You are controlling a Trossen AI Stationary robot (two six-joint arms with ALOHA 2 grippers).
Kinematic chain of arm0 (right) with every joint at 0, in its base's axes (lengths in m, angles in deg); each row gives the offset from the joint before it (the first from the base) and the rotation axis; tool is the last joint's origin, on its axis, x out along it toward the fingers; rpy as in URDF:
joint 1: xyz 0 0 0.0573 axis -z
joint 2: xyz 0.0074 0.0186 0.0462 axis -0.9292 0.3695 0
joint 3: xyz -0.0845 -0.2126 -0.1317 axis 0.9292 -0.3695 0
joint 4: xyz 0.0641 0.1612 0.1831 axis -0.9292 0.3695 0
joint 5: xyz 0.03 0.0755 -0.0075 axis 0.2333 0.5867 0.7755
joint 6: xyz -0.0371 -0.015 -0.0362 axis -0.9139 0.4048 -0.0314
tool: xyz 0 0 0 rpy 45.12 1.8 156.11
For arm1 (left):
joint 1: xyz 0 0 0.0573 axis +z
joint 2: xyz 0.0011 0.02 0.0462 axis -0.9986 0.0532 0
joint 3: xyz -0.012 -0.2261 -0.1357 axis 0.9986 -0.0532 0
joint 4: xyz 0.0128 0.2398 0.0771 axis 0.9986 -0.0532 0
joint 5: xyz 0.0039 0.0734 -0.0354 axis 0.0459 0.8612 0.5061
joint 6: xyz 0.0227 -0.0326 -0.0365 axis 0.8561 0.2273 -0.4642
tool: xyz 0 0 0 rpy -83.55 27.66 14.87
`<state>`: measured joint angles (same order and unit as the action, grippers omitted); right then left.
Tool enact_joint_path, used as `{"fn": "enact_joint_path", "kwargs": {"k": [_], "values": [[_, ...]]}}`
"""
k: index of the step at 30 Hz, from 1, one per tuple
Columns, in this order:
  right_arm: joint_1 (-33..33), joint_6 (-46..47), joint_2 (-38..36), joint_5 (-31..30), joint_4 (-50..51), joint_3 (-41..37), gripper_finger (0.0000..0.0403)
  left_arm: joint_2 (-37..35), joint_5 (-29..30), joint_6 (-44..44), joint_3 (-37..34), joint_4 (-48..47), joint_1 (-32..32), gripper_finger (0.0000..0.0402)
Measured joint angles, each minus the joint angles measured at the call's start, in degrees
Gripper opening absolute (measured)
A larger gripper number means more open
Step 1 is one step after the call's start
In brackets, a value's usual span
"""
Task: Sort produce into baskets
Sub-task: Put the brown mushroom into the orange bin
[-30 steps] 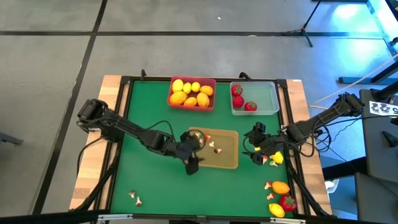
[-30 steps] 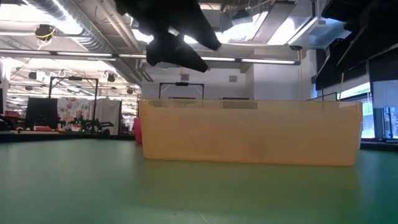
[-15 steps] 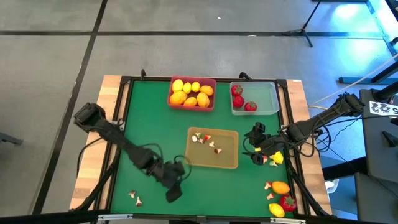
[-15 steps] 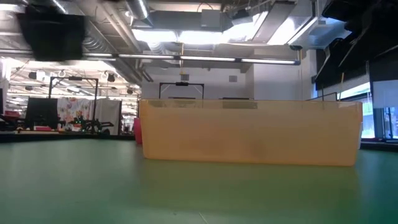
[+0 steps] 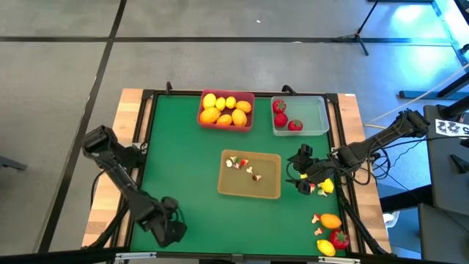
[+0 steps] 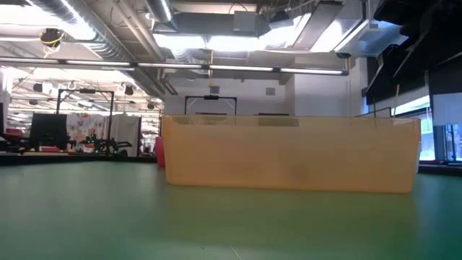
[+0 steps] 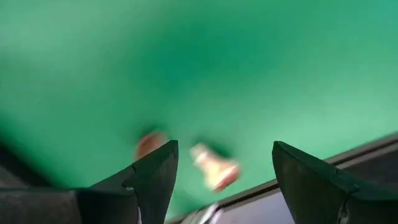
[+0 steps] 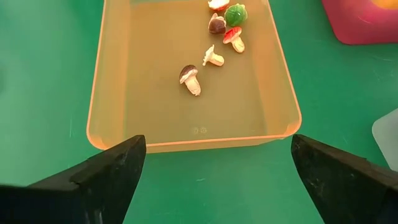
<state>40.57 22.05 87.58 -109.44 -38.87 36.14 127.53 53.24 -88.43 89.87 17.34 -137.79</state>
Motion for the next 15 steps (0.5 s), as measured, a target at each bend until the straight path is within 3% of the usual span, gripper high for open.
{"fn": "enact_joint_path", "kwargs": {"k": [5,15], "values": [[0.0,0.63,0.0,0.03,0.0,0.0,0.0399,0.11,-2.68,-2.74,0.0,-3.56,-3.14,0.0252],[0.0,1.53,0.0,1.4,-0.02,0.0,0.0399,4.0,-2.6,5.87,0.02,-6.99,-5.88,0.0202]]}}
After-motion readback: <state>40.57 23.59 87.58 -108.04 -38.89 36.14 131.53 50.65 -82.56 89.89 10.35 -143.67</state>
